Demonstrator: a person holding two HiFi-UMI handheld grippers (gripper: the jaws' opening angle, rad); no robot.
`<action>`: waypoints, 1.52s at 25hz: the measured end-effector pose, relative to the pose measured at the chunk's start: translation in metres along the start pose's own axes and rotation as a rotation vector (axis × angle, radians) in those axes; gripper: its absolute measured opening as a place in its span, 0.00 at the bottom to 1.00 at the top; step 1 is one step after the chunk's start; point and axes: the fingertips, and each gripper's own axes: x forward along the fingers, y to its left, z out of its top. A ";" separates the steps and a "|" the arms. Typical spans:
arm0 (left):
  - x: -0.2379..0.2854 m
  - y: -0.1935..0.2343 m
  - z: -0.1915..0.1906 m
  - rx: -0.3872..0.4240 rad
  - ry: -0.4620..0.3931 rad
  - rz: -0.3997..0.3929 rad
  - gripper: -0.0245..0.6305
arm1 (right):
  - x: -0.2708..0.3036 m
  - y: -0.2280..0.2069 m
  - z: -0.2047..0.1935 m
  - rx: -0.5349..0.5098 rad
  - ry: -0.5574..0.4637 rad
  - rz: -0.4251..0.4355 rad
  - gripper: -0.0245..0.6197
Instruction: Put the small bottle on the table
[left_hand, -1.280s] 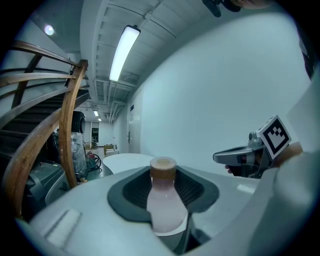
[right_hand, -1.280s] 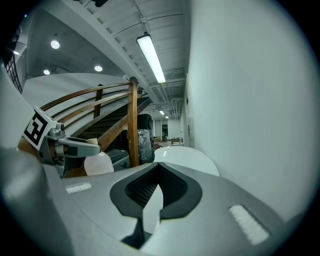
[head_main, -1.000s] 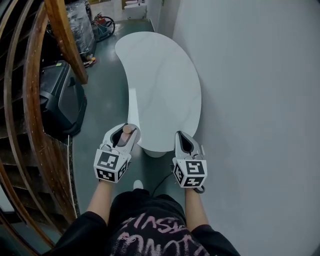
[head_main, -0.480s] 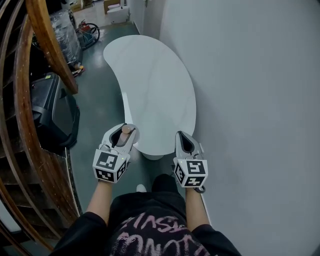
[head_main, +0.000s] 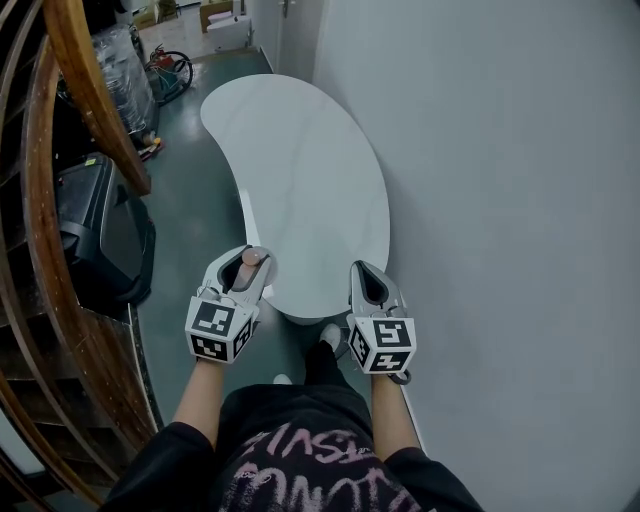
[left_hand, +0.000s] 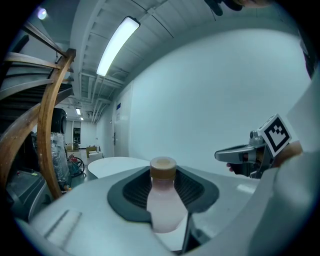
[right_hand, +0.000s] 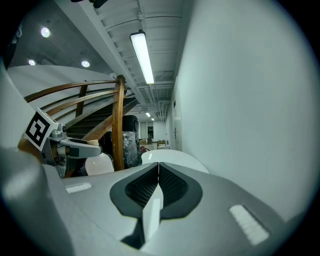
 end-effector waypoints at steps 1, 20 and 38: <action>0.002 0.001 0.002 0.000 -0.001 0.001 0.26 | 0.002 -0.001 0.002 0.000 -0.001 0.002 0.05; 0.051 0.008 0.003 0.018 0.043 0.015 0.26 | 0.046 -0.039 0.001 0.036 0.015 0.022 0.05; 0.141 0.027 -0.008 -0.016 0.097 0.025 0.26 | 0.118 -0.099 -0.014 0.077 0.078 0.029 0.05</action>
